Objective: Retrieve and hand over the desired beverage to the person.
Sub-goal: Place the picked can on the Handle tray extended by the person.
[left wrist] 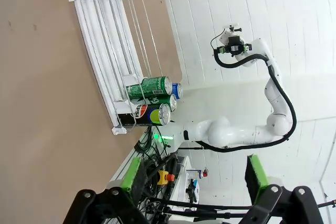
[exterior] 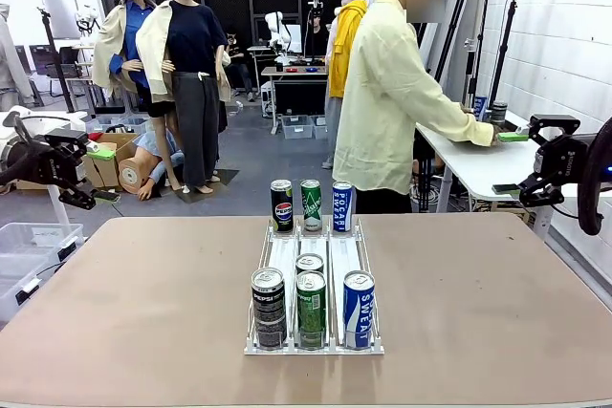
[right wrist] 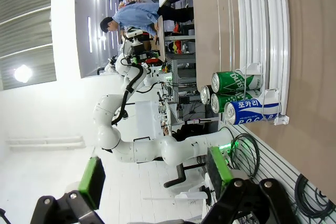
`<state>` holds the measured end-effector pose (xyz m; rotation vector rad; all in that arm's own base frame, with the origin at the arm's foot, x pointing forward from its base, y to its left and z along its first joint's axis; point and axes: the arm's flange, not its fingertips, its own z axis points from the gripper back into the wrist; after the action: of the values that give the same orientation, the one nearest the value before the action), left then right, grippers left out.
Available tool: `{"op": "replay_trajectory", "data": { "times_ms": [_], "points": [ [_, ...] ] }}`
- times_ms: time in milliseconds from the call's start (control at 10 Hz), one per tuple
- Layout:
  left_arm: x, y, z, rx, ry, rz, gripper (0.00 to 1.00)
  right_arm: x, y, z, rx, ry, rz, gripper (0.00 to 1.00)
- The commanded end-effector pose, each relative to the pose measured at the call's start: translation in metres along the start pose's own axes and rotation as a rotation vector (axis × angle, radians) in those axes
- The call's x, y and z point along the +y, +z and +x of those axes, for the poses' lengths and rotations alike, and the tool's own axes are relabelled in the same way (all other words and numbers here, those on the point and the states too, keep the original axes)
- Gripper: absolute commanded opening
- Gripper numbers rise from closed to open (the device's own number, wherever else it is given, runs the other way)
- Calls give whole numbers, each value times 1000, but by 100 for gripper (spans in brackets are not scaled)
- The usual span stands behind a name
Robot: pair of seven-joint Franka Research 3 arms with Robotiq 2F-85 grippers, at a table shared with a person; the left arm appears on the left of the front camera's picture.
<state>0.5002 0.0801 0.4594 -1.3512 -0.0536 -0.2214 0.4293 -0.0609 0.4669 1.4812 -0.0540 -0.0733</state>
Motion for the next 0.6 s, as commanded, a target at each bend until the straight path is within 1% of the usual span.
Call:
{"op": "replay_trajectory", "data": {
  "times_ms": [0,500],
  "points": [
    [-3,1,0,-3,-5,3,100,0,-2,0,-4,-1,-10,100],
    [-3,1,0,-3,-5,3,100,0,-2,0,-4,-1,-10,100]
  ]
}}
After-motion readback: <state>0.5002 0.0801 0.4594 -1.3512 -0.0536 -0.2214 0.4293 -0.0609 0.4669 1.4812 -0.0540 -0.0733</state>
